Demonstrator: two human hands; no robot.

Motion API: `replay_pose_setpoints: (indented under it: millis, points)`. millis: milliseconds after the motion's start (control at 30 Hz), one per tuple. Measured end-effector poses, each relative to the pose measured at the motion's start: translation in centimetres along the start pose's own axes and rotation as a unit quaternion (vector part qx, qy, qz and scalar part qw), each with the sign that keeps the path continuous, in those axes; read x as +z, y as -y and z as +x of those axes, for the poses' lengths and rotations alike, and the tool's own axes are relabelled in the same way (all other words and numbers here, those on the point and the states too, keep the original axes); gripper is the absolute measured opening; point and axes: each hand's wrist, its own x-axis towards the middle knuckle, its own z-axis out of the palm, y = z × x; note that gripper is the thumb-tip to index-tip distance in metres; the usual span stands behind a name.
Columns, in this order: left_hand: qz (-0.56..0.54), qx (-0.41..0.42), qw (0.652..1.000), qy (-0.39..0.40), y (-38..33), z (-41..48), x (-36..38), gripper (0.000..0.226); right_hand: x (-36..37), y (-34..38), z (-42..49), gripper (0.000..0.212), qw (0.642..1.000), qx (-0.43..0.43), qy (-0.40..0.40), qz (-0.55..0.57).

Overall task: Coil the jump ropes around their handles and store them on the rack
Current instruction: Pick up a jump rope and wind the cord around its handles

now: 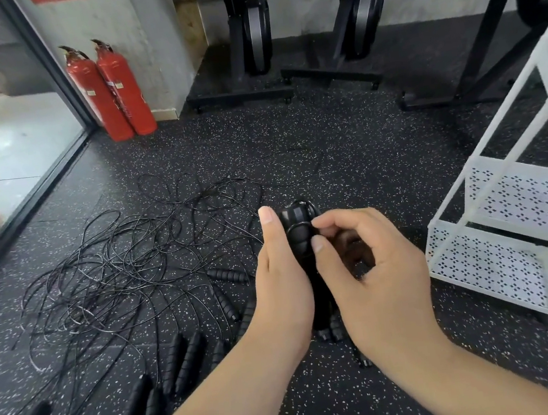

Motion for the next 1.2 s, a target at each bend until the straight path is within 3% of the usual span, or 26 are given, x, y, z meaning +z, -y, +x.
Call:
replay_pose_setpoints:
  millis: [67,167,233,433,633,933,1067,1200]
  points:
    - [0.012,0.001,1.0,0.005,0.1,0.1,-0.1,0.088,-0.1,0.0,0.0,0.023,1.0,0.01,-0.006,0.009]
    - [0.038,0.045,0.998,0.037,-0.2,-0.1,0.0,0.063,-0.1,-0.1,0.4,0.021,0.998,0.038,-0.021,0.041]
    - [0.044,0.066,0.995,0.059,-0.2,-0.2,0.1,0.064,0.0,-0.2,0.7,0.021,0.996,0.062,-0.018,0.062]
    - [0.109,0.196,0.97,0.096,0.5,0.7,-0.6,0.06,-1.4,-0.5,2.6,0.024,0.958,0.208,0.052,0.19]
    - [0.162,0.271,0.941,0.12,1.4,1.5,-0.5,0.048,-2.8,-0.9,3.2,0.019,0.982,0.151,0.097,0.065]
    - [0.188,0.244,0.936,0.169,1.9,1.2,-0.1,0.046,-2.1,-1.6,2.7,0.011,0.99,0.128,0.045,-0.045]
    - [0.189,0.255,0.937,0.147,1.7,1.6,0.0,0.05,-1.8,-1.6,2.5,0.013,0.991,0.112,0.04,-0.064]
    - [0.197,0.263,0.935,0.135,1.5,2.0,-0.1,0.051,-1.7,-1.8,2.5,0.014,0.991,0.123,0.045,-0.014]
